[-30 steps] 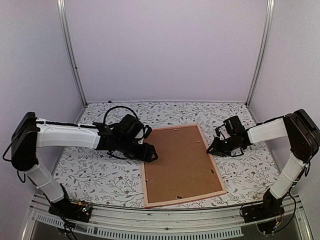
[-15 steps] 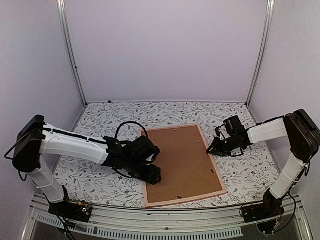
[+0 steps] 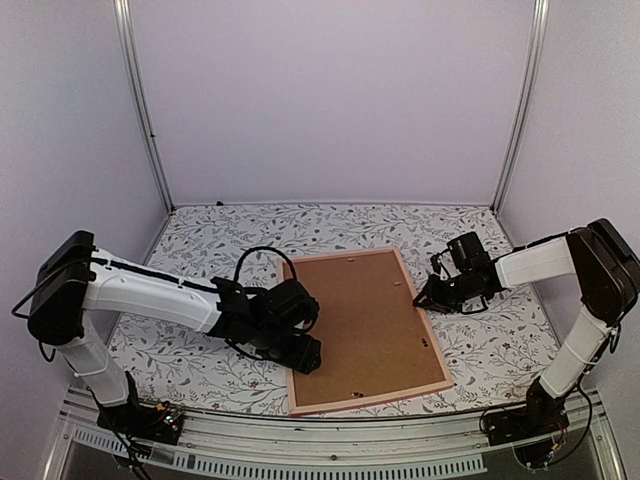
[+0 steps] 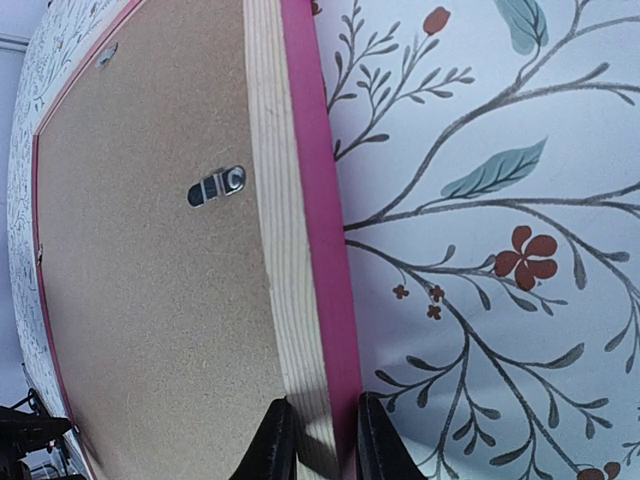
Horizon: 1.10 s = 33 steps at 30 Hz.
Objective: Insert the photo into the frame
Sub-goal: Press the fastener onto the backboard.
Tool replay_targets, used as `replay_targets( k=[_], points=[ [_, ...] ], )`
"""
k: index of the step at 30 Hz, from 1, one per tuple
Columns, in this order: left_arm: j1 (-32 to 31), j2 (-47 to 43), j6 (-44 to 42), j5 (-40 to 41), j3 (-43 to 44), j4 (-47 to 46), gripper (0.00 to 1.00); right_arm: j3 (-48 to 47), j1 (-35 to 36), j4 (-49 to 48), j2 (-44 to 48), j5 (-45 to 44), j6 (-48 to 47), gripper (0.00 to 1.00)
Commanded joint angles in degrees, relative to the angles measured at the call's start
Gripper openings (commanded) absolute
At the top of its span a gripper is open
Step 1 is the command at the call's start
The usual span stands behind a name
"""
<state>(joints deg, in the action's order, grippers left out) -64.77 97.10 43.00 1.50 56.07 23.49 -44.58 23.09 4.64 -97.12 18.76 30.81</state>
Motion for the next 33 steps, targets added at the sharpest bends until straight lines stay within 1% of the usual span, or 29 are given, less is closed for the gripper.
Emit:
replay_targets(
  k=[1,9,13,18,24,29,33],
  points=[
    [-1.8,1.3,1.0,-1.1,-0.4,1.8,0.67,2.4,0.5,4.4,-1.7,0.3,2.7,0.00],
    [-2.7,2.1,1.5,-4.6,0.0,1.3,0.67,3.2,0.5,3.8,-1.8,0.3,2.9,0.00],
    [-2.9,1.8,1.1,-4.8,0.4,1.2,0.67,3.4,0.5,3.7,-1.9,0.2,2.9,0.00],
    [-2.9,-0.3,0.6,-1.7,1.7,3.2,0.67,3.4,0.5,3.5,-1.8,0.3,2.9,0.00],
    [-2.6,-2.5,-1.0,5.6,4.5,7.7,0.68,3.3,0.5,3.6,-1.5,0.6,2.6,0.00],
    [0.8,-3.3,-2.4,8.2,4.5,9.0,0.68,3.6,0.5,3.6,-0.7,0.6,2.5,0.00],
    [5.8,-2.7,-5.0,8.3,4.5,8.1,0.69,4.7,0.5,2.8,0.6,0.1,3.4,0.00]
  ],
)
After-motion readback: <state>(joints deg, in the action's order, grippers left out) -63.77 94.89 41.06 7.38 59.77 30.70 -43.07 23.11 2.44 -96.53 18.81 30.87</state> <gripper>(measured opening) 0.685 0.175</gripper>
